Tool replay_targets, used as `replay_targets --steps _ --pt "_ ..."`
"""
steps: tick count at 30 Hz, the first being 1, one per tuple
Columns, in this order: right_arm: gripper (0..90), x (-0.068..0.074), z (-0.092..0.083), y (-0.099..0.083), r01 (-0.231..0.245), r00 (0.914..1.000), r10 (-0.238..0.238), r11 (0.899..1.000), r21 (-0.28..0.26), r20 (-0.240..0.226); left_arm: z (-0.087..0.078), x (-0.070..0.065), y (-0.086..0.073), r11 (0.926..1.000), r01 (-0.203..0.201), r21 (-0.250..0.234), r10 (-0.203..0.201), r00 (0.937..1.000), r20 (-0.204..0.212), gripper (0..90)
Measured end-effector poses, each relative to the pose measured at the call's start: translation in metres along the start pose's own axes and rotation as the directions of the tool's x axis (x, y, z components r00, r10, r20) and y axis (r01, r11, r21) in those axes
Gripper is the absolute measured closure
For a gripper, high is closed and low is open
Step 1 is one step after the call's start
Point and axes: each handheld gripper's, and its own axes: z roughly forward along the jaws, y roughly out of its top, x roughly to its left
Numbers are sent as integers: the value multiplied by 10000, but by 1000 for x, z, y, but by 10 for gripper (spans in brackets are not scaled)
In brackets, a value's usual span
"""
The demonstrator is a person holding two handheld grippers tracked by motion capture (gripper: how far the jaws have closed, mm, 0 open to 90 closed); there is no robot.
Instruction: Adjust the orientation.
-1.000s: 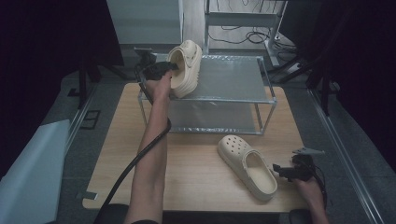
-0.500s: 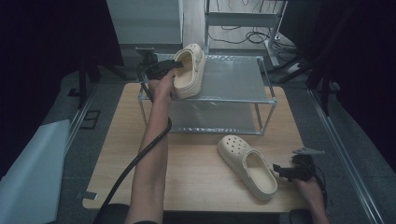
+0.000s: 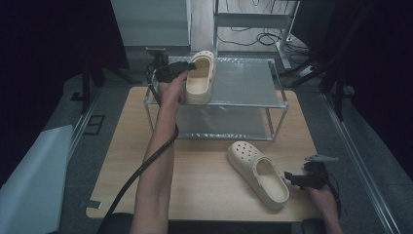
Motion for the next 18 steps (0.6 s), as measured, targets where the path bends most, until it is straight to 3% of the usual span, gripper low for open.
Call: replay_targets --steps 5,10,18 --pt "49 0 0 0 46 10000 -46 10000 26 -17 -4 -1 1 9999 -98 -33 98 9999 -30 339" --pt "51 0 0 0 25 10000 -25 10000 25 -30 -10 -2 2 9995 -294 101 292 9994 208 309" --pt "51 1 0 0 30 10000 -30 10000 2 -30 -23 -3 -4 9933 -1068 433 1045 9931 525 224"
